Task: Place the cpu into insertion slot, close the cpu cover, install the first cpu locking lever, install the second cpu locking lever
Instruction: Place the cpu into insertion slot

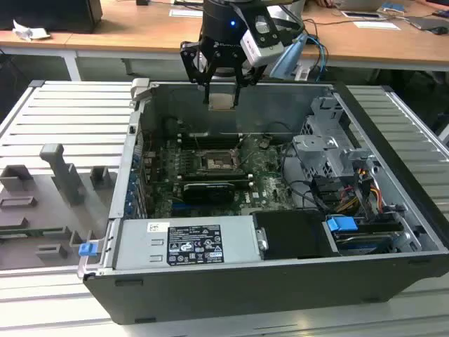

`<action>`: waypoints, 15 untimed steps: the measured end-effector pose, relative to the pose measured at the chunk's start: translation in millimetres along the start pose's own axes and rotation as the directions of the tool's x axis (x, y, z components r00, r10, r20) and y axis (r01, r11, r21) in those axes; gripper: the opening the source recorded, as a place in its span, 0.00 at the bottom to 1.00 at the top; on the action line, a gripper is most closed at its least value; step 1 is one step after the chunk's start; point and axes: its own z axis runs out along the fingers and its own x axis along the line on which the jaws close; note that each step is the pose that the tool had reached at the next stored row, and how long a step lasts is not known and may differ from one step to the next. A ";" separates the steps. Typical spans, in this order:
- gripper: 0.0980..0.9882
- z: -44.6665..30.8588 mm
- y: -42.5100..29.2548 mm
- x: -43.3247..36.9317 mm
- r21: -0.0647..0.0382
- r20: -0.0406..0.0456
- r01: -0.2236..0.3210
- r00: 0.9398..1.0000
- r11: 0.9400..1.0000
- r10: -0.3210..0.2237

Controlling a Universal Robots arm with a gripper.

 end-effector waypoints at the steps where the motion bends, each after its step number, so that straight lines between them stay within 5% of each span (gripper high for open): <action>1: 0.50 0.0 0.0 0.0 0.000 0.000 -0.001 1.000 1.000 0.001; 15: 0.50 0.0 0.0 0.0 -0.001 0.005 -0.054 0.999 0.999 0.054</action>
